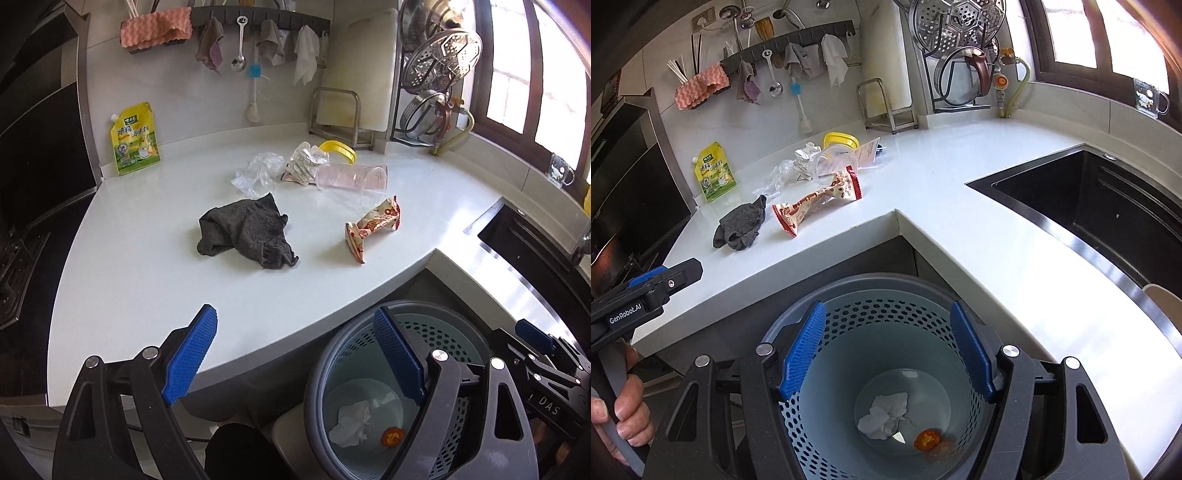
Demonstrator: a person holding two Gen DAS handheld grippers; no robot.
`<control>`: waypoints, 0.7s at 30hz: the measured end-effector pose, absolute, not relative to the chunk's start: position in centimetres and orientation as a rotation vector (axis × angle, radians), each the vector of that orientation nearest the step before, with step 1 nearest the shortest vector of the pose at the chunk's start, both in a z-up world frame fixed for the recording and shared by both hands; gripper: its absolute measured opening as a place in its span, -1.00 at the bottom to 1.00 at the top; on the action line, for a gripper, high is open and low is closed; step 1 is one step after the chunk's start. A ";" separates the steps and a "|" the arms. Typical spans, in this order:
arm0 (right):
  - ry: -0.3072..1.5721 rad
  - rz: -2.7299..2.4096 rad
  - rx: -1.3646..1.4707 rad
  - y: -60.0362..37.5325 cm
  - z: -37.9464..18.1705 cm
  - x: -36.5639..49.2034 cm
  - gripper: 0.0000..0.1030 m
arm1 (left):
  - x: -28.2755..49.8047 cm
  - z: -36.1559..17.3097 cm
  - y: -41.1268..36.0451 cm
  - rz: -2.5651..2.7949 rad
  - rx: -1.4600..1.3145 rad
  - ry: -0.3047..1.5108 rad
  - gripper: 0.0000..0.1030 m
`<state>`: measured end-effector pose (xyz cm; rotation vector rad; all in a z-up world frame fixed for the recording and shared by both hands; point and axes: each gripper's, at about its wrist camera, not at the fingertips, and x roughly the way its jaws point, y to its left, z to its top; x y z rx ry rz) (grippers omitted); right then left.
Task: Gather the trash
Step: 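Move both tools back over the counter toward the cloth and wrapper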
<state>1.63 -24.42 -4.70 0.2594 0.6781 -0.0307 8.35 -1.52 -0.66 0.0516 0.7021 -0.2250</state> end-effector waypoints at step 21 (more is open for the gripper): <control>0.681 0.031 0.312 -20.1 -2.5 13.1 0.36 | 16.9 -1.1 4.0 -0.008 -0.008 0.681 0.75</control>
